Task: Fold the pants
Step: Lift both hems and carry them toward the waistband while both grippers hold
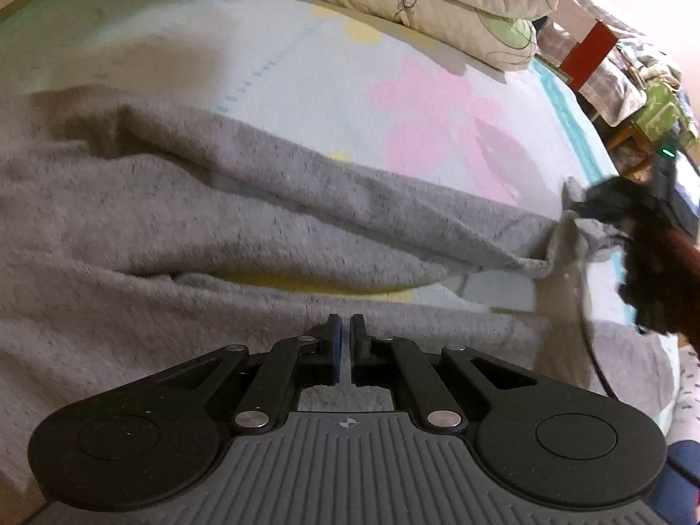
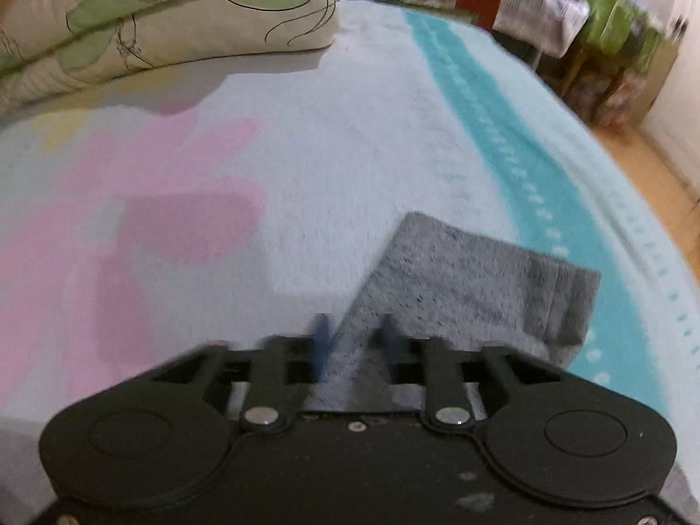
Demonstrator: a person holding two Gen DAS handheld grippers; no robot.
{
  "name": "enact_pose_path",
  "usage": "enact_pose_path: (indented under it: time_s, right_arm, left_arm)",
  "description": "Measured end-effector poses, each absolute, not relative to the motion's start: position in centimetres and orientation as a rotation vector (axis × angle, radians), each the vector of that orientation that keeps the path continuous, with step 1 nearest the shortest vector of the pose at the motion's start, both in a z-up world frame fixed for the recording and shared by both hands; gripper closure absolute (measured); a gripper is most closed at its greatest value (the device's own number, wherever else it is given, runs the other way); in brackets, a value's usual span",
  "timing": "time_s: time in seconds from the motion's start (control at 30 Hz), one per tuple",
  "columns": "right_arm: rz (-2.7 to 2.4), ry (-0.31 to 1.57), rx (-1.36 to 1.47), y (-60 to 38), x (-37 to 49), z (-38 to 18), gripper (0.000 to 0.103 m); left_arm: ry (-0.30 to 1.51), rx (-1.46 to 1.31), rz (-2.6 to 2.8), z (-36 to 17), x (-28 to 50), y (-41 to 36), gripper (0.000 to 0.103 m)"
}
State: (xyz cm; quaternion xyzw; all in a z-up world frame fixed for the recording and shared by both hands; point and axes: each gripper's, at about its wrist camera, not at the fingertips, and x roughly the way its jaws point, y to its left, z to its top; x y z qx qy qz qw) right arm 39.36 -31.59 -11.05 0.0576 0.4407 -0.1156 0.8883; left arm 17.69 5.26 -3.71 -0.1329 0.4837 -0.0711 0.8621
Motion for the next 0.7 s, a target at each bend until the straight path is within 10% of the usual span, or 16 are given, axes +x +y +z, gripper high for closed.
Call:
enact_pose_path:
  time_s: [0.7]
  right_arm:
    - [-0.197,0.808,0.356,-38.2,22.4,-11.4,0.102]
  left_arm:
    - [0.898,0.01,-0.184,-2.1,19.0,6.2,0.098]
